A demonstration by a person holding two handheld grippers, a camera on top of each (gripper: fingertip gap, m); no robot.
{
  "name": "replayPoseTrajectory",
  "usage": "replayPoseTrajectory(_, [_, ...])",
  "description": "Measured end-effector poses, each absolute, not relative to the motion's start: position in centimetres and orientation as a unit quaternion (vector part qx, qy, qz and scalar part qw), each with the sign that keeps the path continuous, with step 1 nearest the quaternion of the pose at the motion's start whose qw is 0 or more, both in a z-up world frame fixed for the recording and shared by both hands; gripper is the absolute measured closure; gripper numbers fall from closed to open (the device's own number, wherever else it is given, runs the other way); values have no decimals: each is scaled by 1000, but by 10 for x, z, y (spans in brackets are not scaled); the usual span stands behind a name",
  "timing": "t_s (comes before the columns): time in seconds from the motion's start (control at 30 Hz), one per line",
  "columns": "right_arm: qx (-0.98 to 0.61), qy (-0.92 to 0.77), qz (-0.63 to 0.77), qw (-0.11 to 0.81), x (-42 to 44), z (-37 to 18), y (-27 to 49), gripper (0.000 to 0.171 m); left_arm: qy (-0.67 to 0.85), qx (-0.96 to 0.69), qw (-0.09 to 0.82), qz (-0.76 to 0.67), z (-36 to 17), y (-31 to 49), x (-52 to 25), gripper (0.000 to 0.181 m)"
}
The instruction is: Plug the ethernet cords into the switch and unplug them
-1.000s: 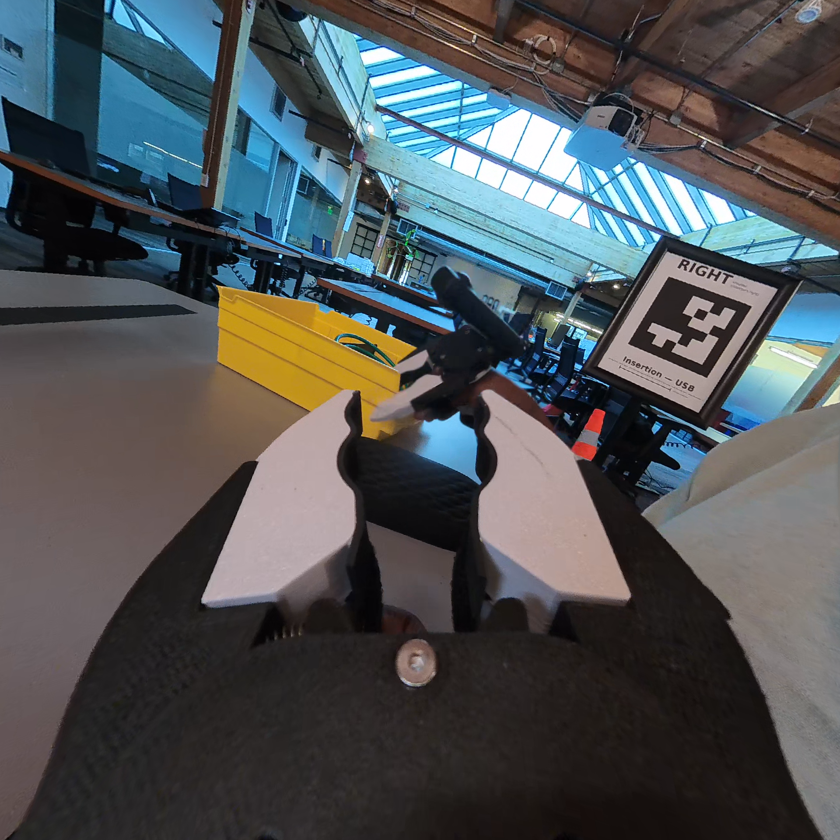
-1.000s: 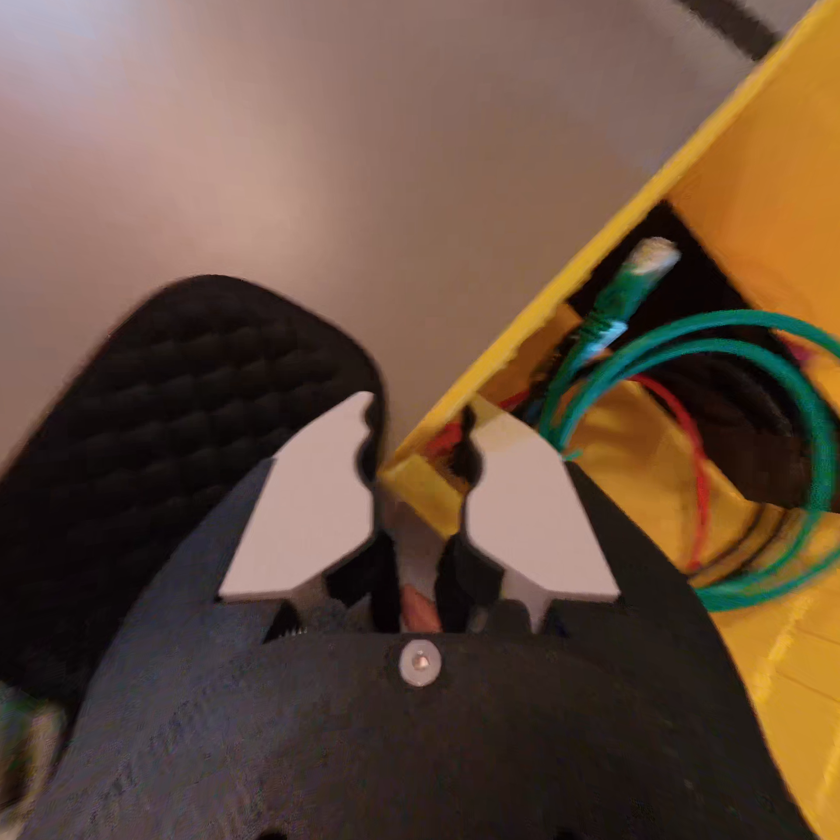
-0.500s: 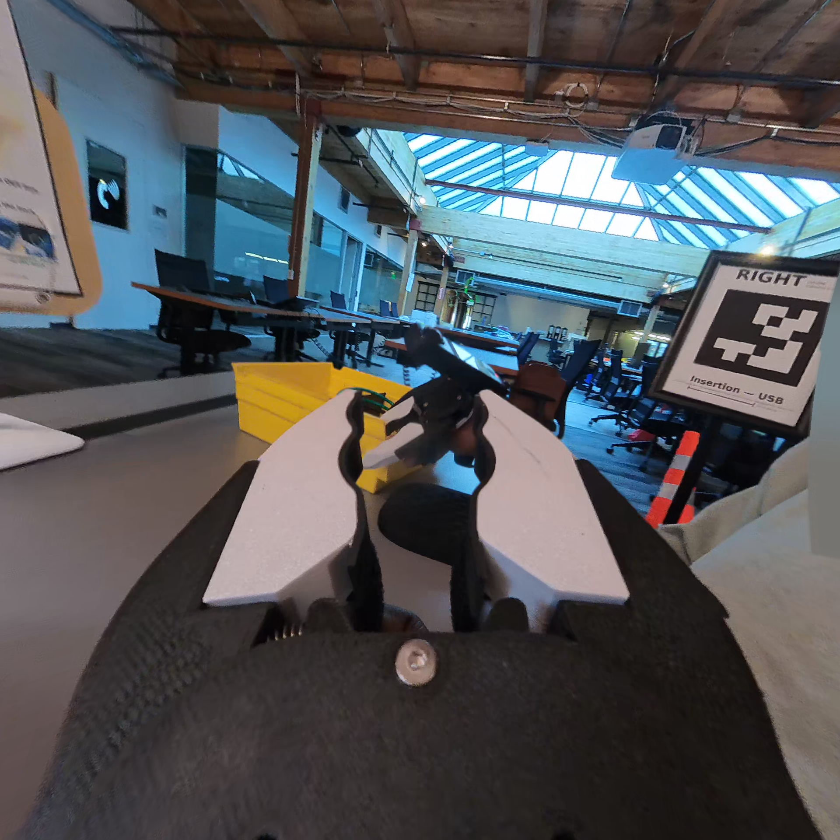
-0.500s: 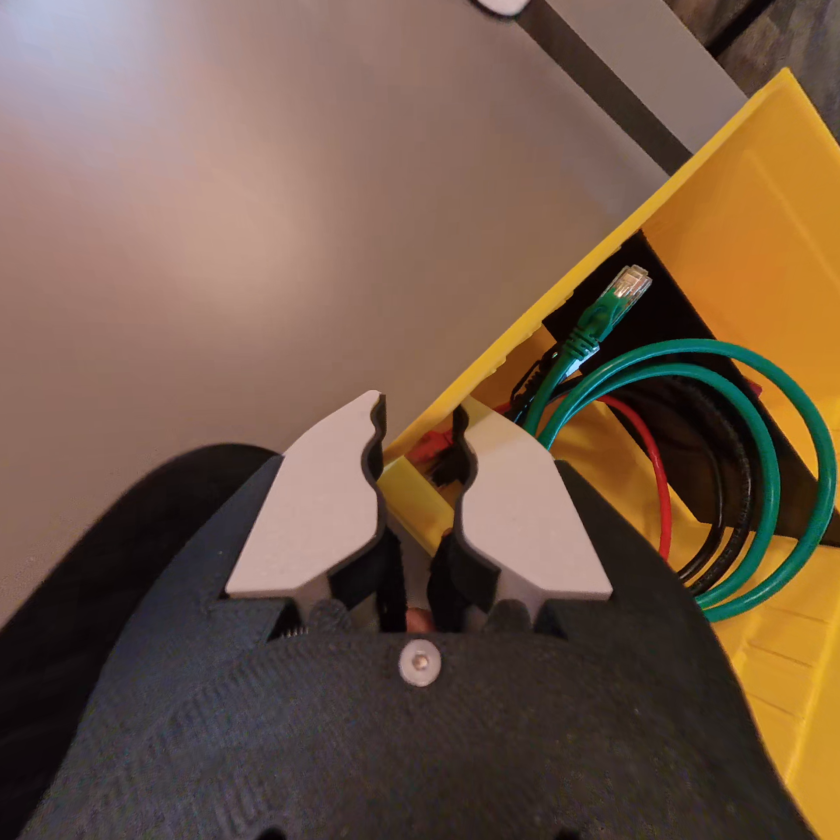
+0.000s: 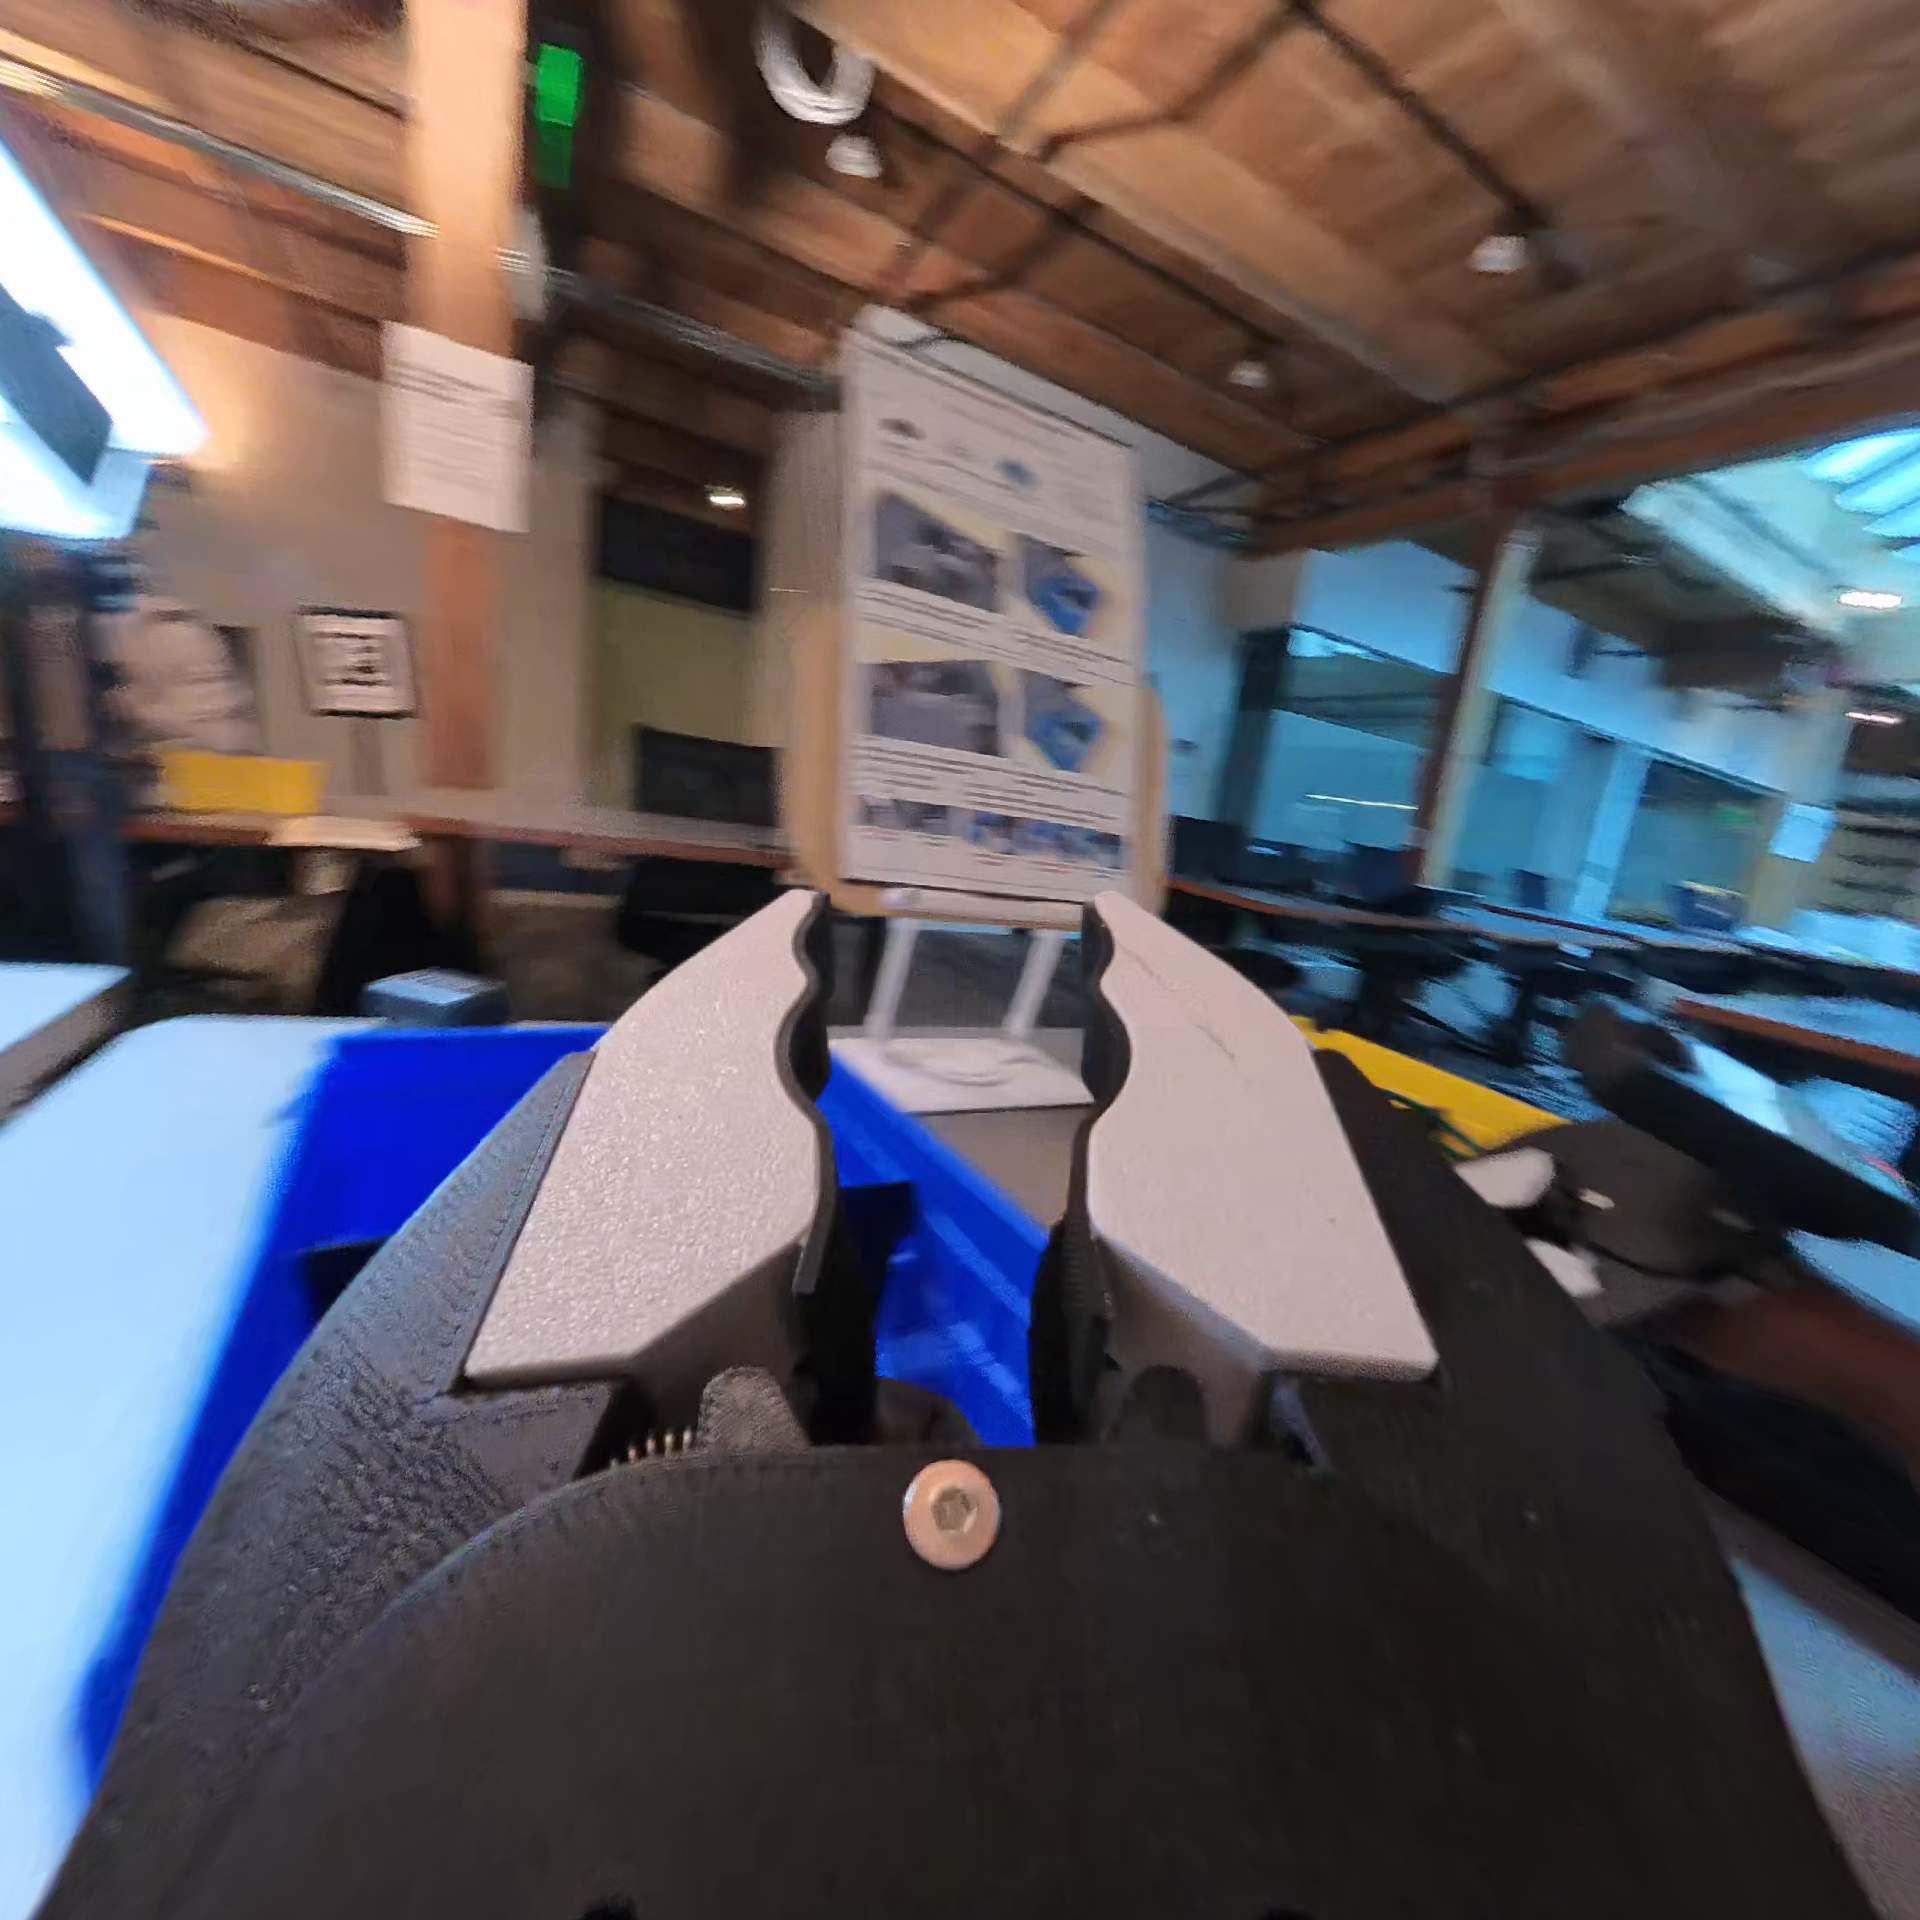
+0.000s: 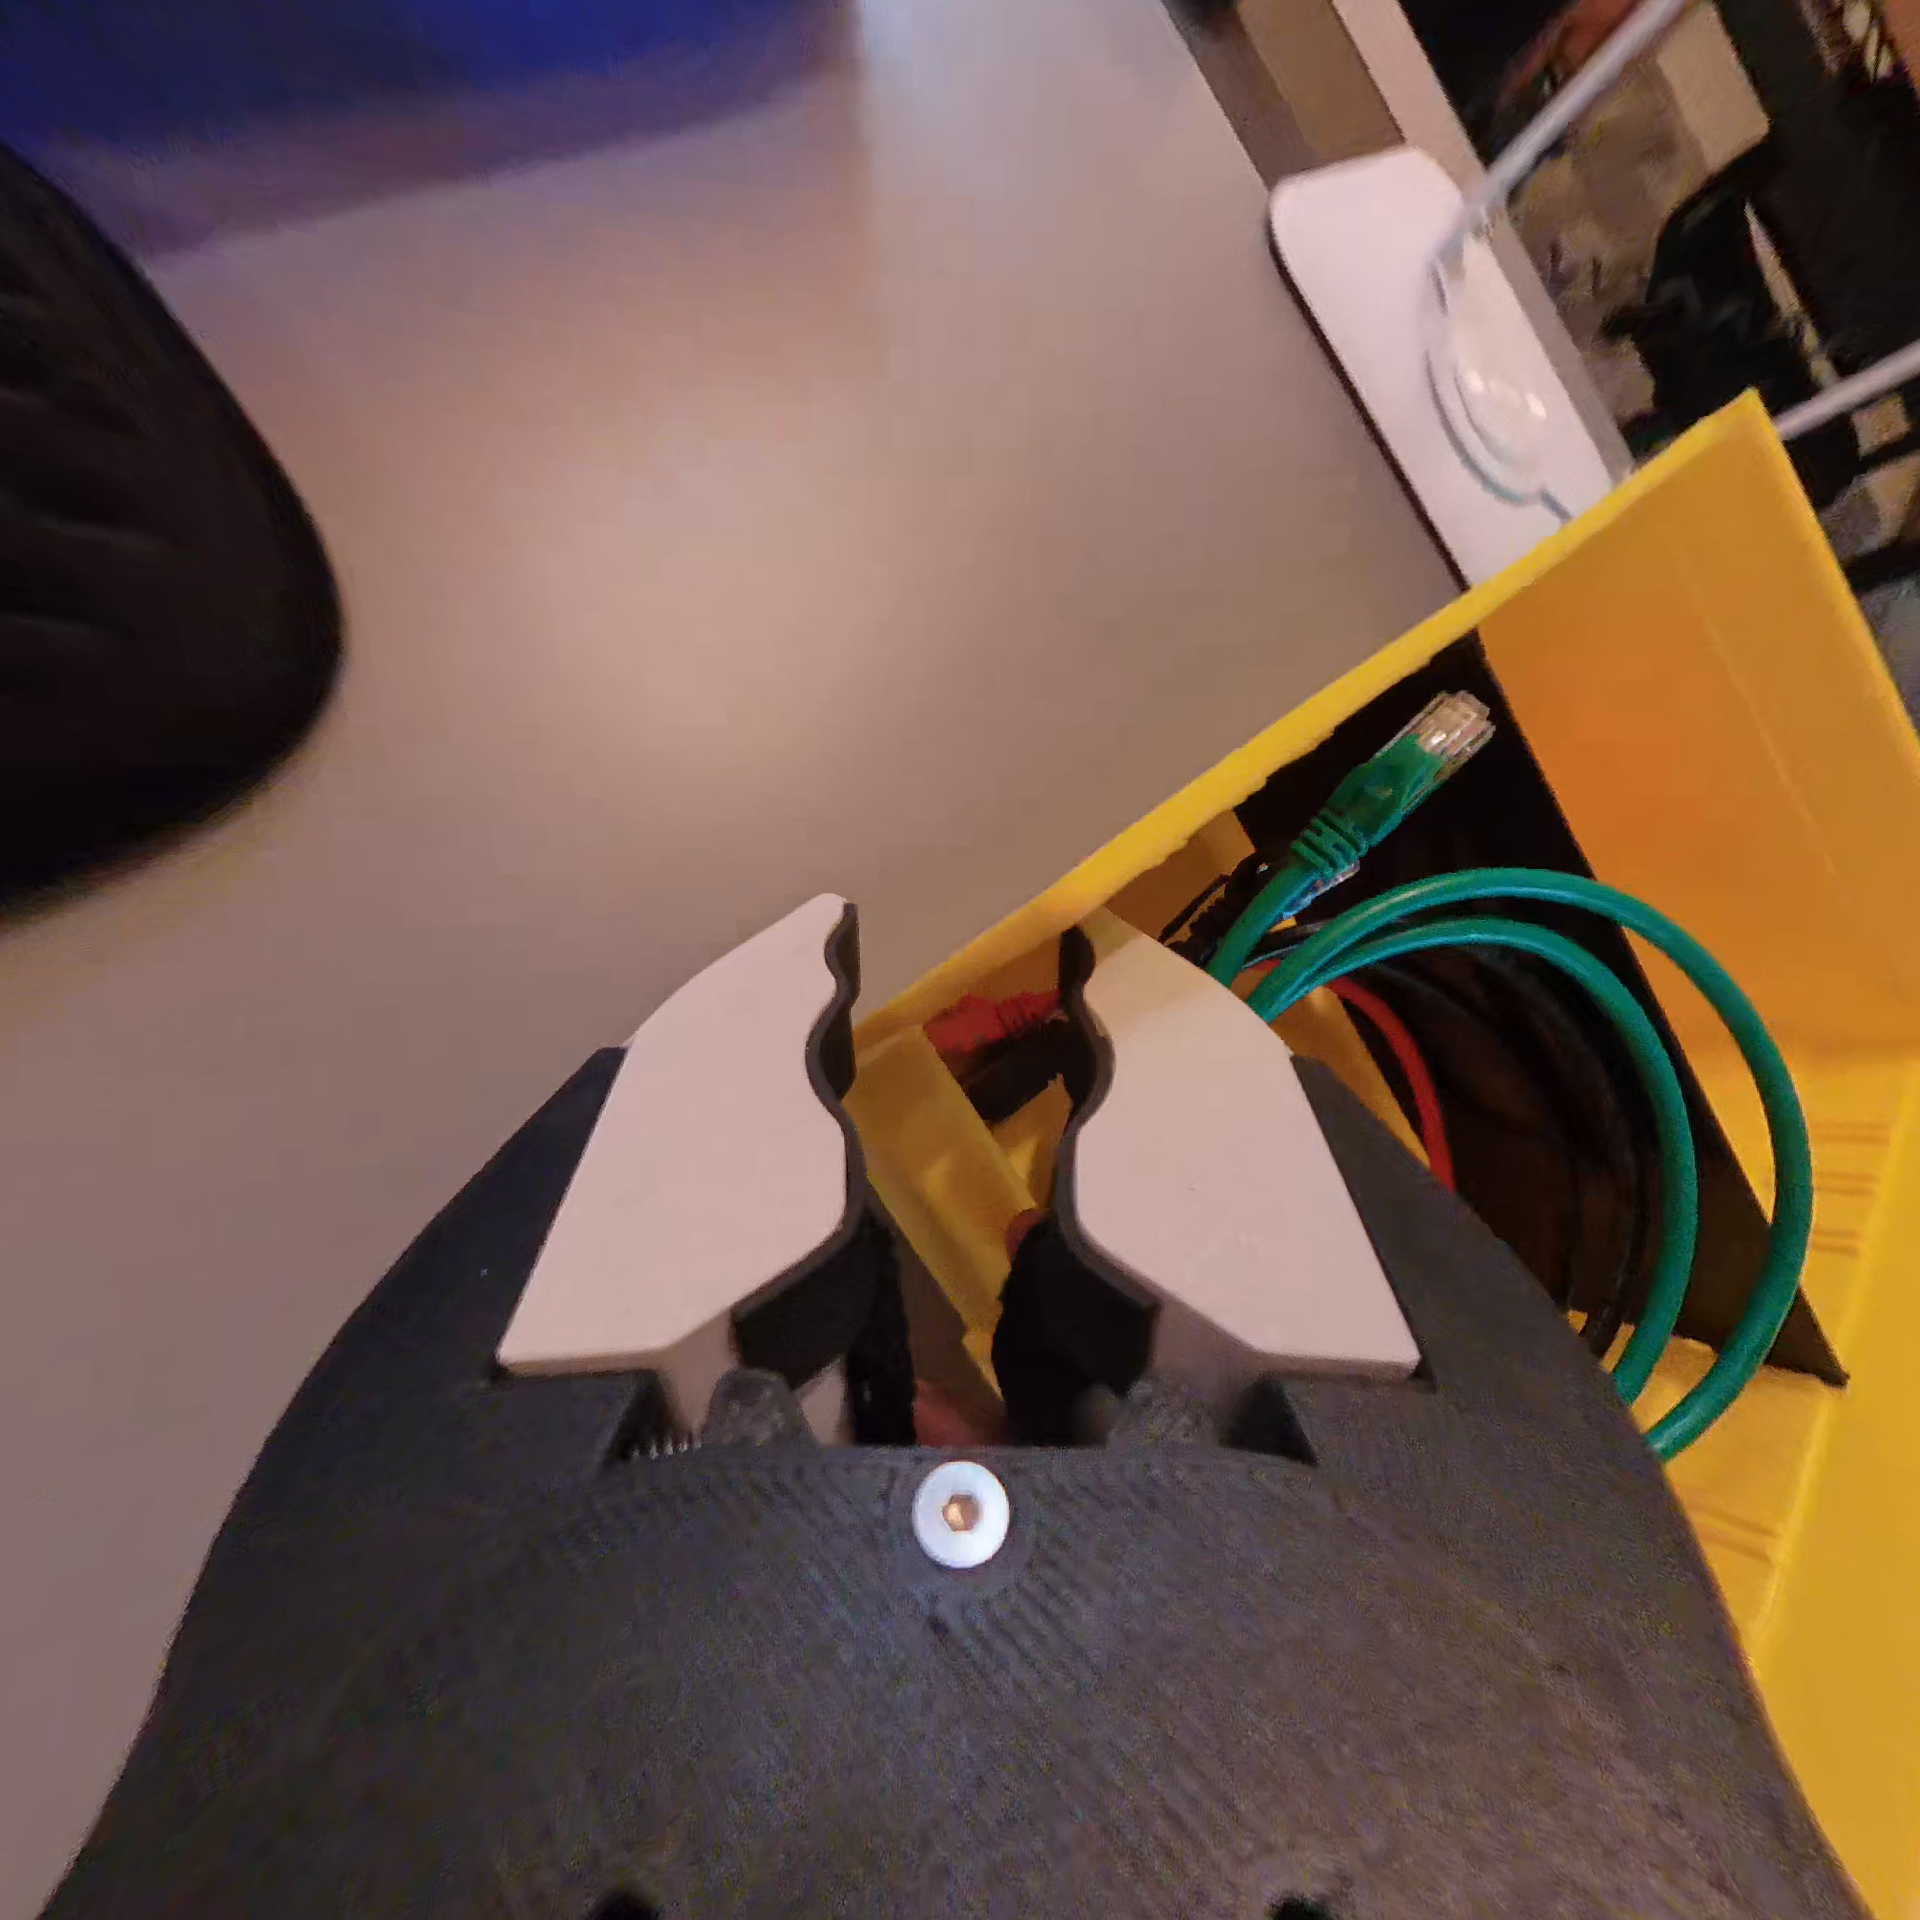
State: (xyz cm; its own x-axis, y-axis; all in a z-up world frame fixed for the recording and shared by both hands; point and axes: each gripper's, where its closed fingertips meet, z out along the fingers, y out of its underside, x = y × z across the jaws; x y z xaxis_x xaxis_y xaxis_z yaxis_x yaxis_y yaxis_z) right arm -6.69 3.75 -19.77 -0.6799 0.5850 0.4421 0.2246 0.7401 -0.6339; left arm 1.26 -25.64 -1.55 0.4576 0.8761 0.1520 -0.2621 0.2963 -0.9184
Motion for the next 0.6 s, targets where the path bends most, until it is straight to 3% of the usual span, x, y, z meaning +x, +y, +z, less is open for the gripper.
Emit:
replayPoseTrajectory(0.27, [-151,-878,316,325,-56,-198,-17,130,-502,-415,600,465,-69,-367,12,131])
replayPoseTrajectory(0.37, [-98,-882,335,316,-48,-202,-30,107,-531,-431,589,431,-93,-372,1,129])
replayPoseTrajectory(0.6, [-117,-837,444,298,-39,-175,-37,110,-568,-490,542,378,-143,-364,-26,126])
